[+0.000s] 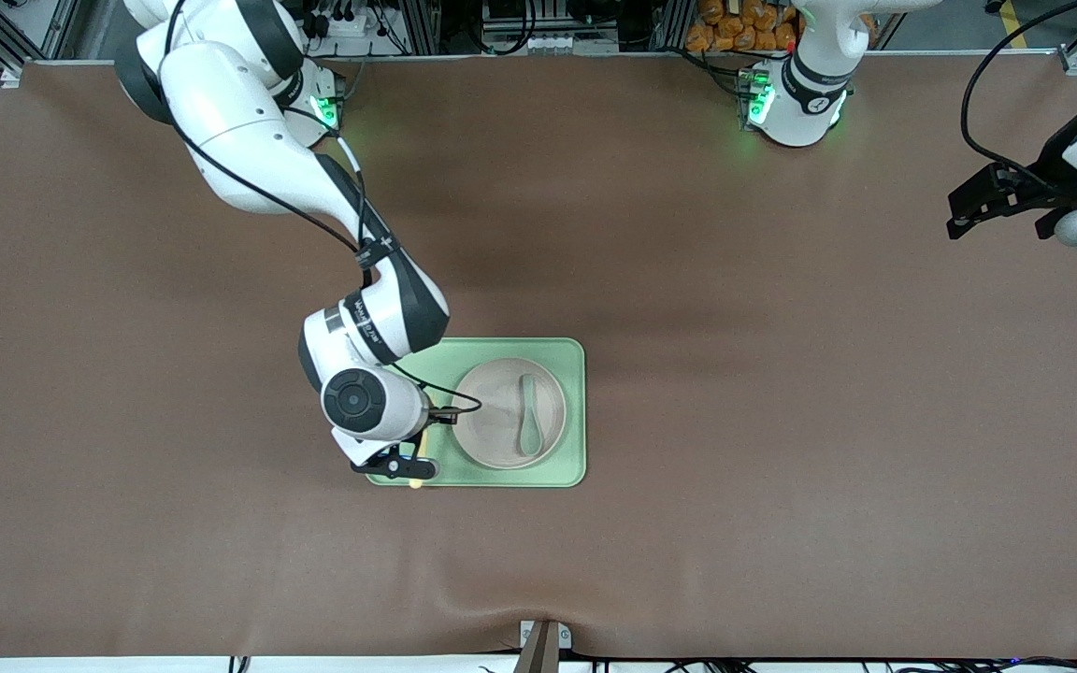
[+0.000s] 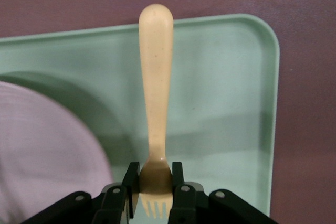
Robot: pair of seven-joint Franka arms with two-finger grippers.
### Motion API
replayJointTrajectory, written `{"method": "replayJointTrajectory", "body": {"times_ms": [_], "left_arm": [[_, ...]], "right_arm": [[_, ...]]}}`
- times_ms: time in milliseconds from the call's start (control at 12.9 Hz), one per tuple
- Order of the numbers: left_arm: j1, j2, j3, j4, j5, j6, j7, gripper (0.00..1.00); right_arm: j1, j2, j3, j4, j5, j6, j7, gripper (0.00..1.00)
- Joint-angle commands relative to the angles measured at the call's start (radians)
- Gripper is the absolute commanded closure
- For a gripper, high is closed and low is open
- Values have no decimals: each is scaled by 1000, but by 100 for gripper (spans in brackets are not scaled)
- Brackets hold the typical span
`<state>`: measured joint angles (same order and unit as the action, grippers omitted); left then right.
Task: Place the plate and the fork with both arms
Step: 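Set the fork on the tray beside the plate and open the right gripper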
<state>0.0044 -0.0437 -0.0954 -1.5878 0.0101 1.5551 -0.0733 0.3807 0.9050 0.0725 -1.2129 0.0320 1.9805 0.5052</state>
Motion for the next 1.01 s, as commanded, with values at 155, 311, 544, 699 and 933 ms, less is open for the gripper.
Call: {"method": "replayJointTrajectory", "body": {"times_ms": [155, 311, 544, 699, 933], "left_arm": [[11, 2, -15, -18, 18, 28, 17, 0], [11, 8, -15, -21, 14, 36, 18, 0], [8, 15, -17, -26, 11, 40, 17, 0], [8, 15, -17, -24, 10, 42, 15, 0], [6, 18, -17, -24, 10, 42, 17, 0]], "right_arm": [[-20, -106, 12, -254, -14, 176, -28, 100], [-28, -107, 13, -246, -14, 159, -21, 34], [-37, -165, 12, -177, -4, 30, -30, 0], [-89, -196, 19, -82, 0, -125, -42, 0], [-183, -308, 20, -39, 17, -246, -132, 0]]}}
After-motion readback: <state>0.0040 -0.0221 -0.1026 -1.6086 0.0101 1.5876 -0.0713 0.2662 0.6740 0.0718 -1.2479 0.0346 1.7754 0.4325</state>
